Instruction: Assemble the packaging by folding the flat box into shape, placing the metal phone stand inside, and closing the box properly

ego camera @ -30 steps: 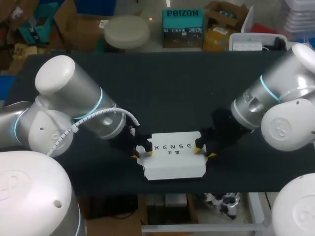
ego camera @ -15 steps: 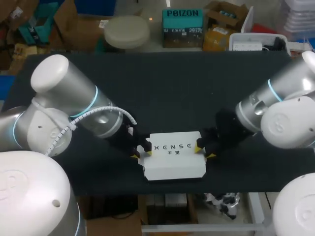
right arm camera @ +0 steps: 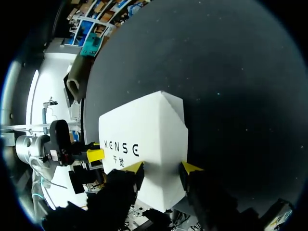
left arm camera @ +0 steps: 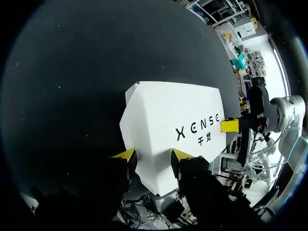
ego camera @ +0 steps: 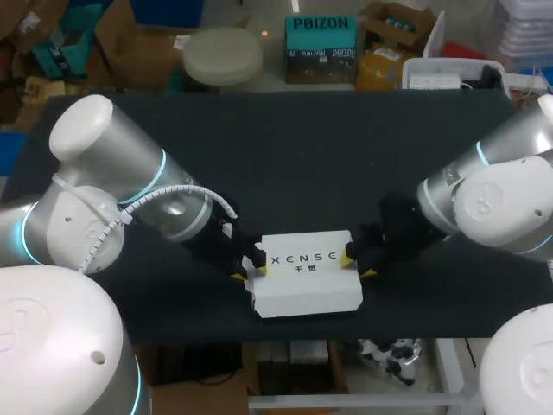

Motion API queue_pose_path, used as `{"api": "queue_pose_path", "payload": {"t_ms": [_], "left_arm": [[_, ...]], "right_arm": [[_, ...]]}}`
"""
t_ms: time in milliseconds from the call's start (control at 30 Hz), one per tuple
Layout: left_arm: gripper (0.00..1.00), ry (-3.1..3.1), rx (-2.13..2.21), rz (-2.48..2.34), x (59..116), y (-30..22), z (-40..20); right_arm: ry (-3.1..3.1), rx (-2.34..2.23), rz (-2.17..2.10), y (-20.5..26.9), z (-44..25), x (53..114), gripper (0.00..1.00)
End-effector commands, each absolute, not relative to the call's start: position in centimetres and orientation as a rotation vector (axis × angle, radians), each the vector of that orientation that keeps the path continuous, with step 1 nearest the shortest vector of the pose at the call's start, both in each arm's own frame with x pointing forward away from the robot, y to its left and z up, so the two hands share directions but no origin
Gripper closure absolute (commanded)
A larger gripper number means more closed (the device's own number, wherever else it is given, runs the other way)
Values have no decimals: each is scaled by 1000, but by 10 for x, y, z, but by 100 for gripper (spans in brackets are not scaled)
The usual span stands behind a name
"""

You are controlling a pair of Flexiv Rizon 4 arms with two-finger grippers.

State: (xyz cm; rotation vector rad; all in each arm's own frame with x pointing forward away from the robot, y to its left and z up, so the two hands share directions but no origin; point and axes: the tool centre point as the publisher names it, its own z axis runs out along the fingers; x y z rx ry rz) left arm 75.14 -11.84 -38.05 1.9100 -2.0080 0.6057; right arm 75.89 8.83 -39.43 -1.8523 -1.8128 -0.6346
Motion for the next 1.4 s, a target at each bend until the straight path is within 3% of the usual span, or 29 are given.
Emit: {"api": "queue_pose_path", "payload": {"t_ms": [33, 1400], "left_arm": [[55, -1995, 1912, 596, 750, -125, -386], [55, -1883, 1788, 547, 751, -134, -374]], "right_arm": [[-1794, -1812, -633, 92, -392, 764, 50], [-1778, -1795, -518, 102, -392, 771, 51]]}}
